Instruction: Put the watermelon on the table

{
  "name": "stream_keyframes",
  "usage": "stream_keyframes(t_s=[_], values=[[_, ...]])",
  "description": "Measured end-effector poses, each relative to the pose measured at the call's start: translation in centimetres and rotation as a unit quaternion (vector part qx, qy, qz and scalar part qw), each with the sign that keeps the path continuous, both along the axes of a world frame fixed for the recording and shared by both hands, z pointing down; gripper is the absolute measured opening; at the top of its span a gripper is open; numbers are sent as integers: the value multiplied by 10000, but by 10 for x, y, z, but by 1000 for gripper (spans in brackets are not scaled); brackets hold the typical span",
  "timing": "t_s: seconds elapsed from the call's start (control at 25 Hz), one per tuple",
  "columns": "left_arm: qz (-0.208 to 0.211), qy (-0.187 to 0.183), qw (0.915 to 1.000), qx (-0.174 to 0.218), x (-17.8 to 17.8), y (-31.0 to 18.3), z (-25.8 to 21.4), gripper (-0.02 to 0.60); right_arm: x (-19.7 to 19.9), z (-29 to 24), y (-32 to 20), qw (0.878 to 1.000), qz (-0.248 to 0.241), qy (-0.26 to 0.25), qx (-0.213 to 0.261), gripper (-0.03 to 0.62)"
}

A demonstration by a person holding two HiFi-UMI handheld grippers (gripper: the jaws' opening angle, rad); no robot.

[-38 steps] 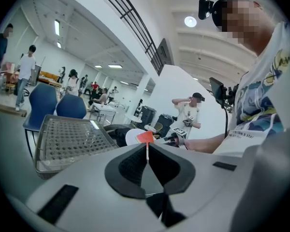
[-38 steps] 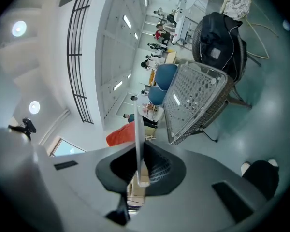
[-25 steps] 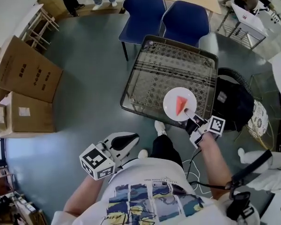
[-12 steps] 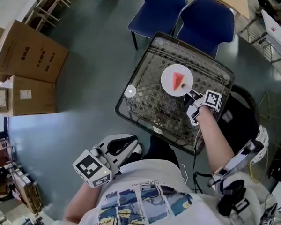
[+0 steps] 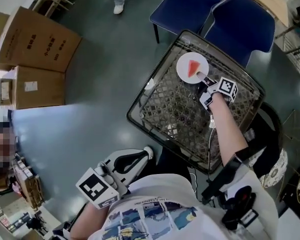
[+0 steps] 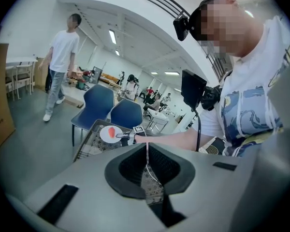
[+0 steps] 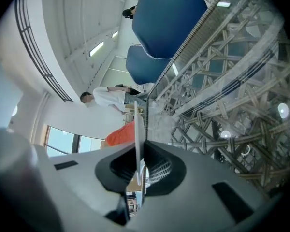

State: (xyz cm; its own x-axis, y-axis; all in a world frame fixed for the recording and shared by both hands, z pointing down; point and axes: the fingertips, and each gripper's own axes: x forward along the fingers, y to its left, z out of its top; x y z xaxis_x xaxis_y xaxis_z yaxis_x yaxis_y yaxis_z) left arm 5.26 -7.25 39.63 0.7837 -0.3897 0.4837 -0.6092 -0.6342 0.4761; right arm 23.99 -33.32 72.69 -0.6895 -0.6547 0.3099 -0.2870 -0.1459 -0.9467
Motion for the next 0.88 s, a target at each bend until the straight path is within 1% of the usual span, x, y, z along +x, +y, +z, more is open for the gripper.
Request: stream_keyframes(t_s=[0.12,0.36,0.64,0.76,0.88], values=[[-106,-48,9999,-81,-1,1,1,18,-2,22,-13,9999,22,18,-157,21],[-388,-150,9989,-196,-13,-1,6,18,-12,42,-41,9994,19,107,-327,21],[-618,-111,9975,-316,-19,-7,20,18,-12,62,-56,9983,-93,255,-525,21],[-649,-83,9973,-326,-20,-11,24,18,-11,66,-62,9968,-129,513,-597,23],[-671,-40,9972,-326,-20,-14,24,18,-10,66,-68,9933,-249,921,-647,23]])
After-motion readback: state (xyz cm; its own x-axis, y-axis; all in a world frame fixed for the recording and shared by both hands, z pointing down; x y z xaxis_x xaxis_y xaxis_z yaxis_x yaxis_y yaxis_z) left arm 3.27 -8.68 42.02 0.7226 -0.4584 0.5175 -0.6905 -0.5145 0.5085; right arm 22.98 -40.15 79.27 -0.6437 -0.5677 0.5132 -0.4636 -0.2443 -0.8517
